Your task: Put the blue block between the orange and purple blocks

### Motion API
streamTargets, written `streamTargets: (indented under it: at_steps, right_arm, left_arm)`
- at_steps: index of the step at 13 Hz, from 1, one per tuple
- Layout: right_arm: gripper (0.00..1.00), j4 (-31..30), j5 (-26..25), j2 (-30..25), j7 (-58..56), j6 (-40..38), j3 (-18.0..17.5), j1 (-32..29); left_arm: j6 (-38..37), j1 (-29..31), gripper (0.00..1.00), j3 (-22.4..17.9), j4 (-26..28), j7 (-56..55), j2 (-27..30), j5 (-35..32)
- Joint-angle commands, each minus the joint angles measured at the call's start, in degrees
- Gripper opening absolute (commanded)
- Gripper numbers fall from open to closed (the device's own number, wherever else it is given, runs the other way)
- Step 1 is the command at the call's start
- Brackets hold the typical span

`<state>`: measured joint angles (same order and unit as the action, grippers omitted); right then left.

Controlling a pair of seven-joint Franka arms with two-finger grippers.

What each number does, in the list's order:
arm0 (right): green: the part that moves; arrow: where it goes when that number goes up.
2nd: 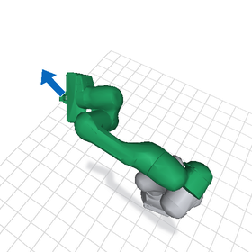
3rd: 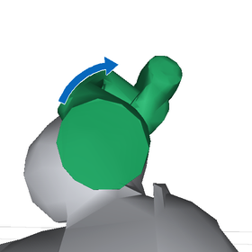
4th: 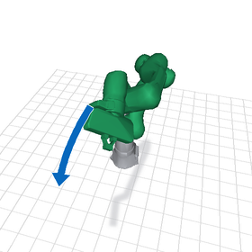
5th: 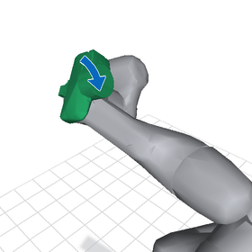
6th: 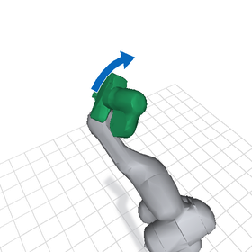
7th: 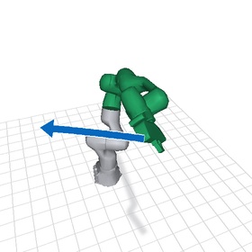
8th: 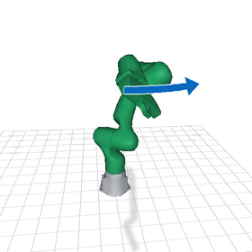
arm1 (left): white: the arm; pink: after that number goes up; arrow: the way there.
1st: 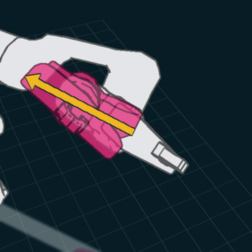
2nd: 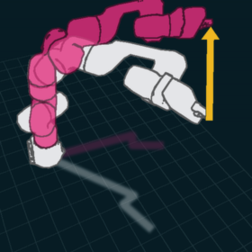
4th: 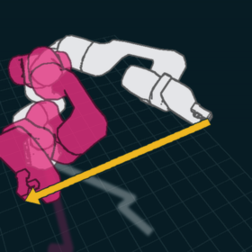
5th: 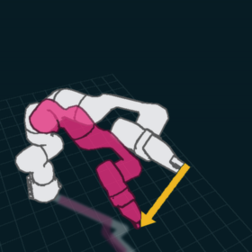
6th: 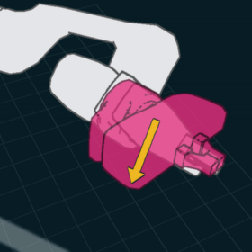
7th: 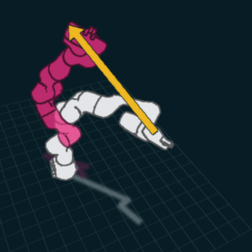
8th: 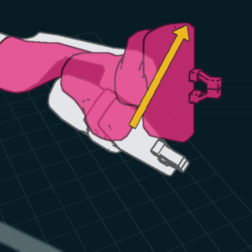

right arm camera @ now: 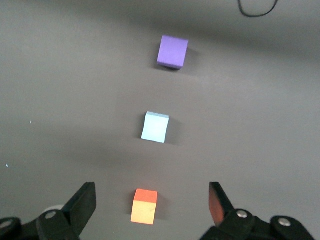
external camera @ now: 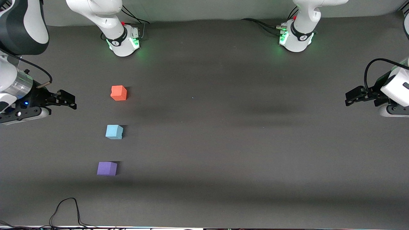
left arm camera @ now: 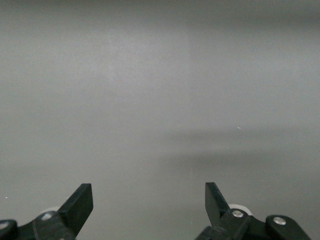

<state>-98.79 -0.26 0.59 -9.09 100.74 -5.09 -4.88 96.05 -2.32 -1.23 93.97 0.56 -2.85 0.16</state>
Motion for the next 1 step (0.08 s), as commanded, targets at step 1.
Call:
streamTargets:
  at_steps: [1]
  right_arm:
    - [1.00,5.4,-1.4,-1.1,1.6,-7.2,0.3,0.5]
  left_arm:
    - [-0.3,0.3,1.00,-0.1,0.3,1.0,0.7,1.9]
